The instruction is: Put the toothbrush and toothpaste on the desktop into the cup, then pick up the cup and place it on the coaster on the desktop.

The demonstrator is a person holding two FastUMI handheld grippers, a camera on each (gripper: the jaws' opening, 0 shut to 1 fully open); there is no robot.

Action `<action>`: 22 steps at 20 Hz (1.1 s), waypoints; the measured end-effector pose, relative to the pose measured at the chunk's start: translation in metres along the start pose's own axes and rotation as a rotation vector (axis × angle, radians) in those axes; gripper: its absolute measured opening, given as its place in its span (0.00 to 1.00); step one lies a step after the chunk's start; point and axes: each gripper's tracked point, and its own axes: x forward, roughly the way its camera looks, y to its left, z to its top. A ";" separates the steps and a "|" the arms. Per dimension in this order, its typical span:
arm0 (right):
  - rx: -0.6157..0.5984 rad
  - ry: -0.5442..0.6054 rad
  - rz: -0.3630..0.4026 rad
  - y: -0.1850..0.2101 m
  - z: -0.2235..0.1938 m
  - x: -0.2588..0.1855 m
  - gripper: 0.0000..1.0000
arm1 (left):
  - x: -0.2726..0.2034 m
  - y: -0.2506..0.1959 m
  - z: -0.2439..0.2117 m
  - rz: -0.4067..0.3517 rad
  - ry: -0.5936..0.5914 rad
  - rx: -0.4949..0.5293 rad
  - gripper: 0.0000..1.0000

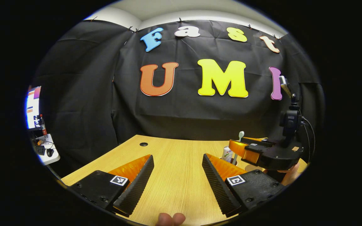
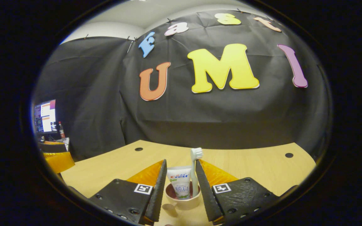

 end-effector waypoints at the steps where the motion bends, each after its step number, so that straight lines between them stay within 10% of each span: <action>1: 0.002 0.025 -0.001 -0.001 -0.008 0.001 0.54 | 0.000 -0.001 -0.001 -0.001 0.001 -0.002 0.98; 7: 0.008 0.106 0.009 -0.002 -0.035 -0.003 0.53 | -0.003 -0.005 0.001 -0.004 -0.003 -0.007 0.98; 10: -0.004 0.109 -0.002 -0.005 -0.040 -0.013 0.71 | -0.003 -0.010 0.002 -0.009 -0.005 -0.008 0.98; 22: -0.007 -0.017 -0.075 -0.046 -0.011 -0.089 0.94 | -0.006 -0.055 -0.004 -0.088 0.073 -0.035 0.98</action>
